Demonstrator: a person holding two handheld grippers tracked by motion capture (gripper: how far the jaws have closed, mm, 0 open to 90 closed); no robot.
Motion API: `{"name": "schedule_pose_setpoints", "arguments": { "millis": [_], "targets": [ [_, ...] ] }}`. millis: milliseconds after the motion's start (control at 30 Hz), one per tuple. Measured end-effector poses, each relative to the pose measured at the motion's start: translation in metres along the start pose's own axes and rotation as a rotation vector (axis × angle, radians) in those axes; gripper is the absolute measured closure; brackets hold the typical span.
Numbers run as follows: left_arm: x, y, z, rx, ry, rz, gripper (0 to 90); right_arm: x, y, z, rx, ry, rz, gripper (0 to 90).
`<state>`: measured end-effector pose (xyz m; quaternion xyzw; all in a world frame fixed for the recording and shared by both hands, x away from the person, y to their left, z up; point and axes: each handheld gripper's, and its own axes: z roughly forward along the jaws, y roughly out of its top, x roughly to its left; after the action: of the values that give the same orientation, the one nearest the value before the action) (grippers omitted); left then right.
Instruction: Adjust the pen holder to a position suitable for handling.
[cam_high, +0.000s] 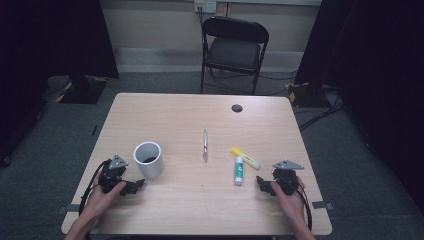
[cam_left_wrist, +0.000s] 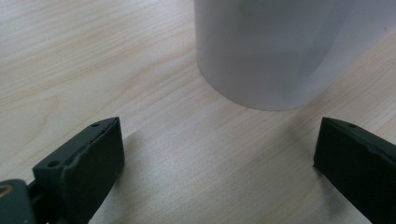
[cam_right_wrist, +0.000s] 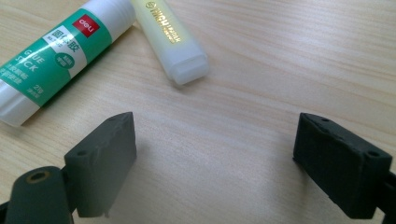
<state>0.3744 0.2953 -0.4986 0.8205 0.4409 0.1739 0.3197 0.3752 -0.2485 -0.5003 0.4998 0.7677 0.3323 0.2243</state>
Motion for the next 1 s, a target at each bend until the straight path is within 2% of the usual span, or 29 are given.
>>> {"name": "schedule_pose_setpoints", "arguments": {
  "millis": [100,167,333,467,600,667,767,933,1000],
  "targets": [
    [0.000,0.002,0.000,0.011,-0.007,-0.004,2.8,0.000,0.000,0.000,0.000,0.003,-0.002,12.3],
    [0.002,0.003,-0.001,0.019,-0.009,0.010,4.2,-0.001,0.000,0.000,0.000,0.005,-0.006,12.2],
    [0.002,0.004,-0.006,0.028,-0.020,0.014,17.1,-0.001,0.000,0.000,0.001,0.004,-0.006,12.3],
    [0.000,0.002,-0.011,0.032,-0.033,0.017,17.8,-0.002,0.000,0.000,0.002,0.009,-0.009,12.2],
    [0.001,0.003,-0.020,-0.006,-0.066,0.013,18.7,-0.003,0.000,0.000,0.003,0.008,-0.008,12.0],
    [0.004,0.003,-0.025,-0.042,-0.088,-0.004,19.2,-0.003,0.000,0.000,0.004,0.008,-0.011,12.0],
    [0.008,0.005,-0.034,-0.091,-0.096,-0.017,19.4,-0.003,0.000,0.000,0.003,0.008,-0.008,11.6],
    [0.007,0.011,-0.047,-0.129,-0.091,-0.001,23.6,-0.003,0.000,0.000,0.005,0.010,-0.009,11.5],
    [0.007,0.014,-0.055,-0.168,-0.105,-0.006,25.1,-0.003,0.000,0.000,0.004,0.010,-0.008,11.5]
  ]
}}
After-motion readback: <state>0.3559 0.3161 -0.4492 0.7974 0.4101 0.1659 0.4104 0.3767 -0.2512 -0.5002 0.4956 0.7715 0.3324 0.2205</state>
